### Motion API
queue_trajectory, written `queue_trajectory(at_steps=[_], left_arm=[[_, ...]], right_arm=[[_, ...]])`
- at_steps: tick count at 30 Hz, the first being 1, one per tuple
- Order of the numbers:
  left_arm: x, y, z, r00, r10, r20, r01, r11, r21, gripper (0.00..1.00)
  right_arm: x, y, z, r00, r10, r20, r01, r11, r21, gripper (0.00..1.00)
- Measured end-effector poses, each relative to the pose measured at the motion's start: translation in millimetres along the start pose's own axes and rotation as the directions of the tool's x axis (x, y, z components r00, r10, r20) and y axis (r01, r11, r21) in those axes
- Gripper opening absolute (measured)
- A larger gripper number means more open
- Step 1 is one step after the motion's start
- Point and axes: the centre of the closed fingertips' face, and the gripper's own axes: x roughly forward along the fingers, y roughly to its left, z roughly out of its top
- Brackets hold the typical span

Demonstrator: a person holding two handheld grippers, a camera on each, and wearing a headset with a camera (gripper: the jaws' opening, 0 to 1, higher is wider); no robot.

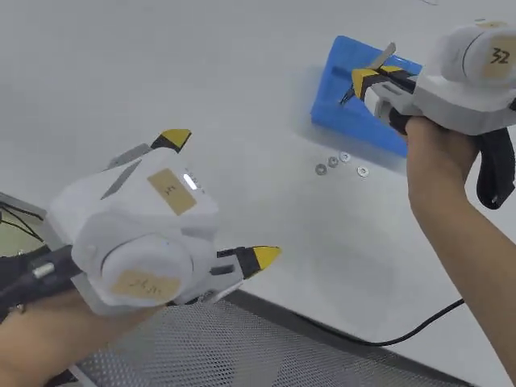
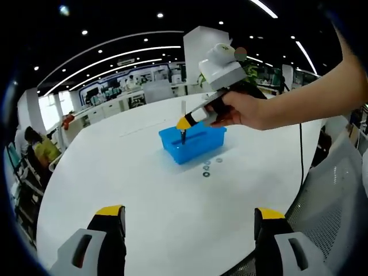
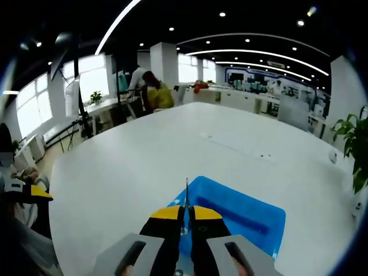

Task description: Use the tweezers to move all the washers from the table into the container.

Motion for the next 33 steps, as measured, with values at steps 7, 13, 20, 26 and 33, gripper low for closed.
queue_trajectory(at_steps=[7,13,20,26,33], left_arm=[[-0.5,-0.3,1.6,0.9999,-0.012,0.009,0.012,1.0,-0.025,0.95],[-0.7,-0.8,1.3,0.9998,-0.018,0.008,0.018,0.999,-0.033,0.95],[-1.1,-0.3,1.2,0.9998,-0.016,0.007,0.017,0.999,-0.04,0.93],[-0.4,-5.1,3.2,0.9989,-0.044,0.017,0.045,0.997,-0.065,0.99],[1.0,-4.7,0.8,0.9992,-0.039,0.003,0.039,0.997,-0.062,0.99]], right_arm=[[8.8,-4.1,-4.8,0.9999,-0.003,-0.01,0.003,1.0,0.004,0.02],[14.1,-4.5,-6.7,1.0,-0.003,-0.008,0.003,1.0,0.016,0.02],[16.9,-0.6,-13.1,0.9998,-0.001,-0.018,0.001,1.0,0.001,0.02],[16.5,1.0,-12.5,1.0,-0.004,-0.007,0.004,1.0,-0.014,0.02],[2.7,0.2,0.6,0.9993,-0.006,0.038,0.006,1.0,0.005,0.03]])
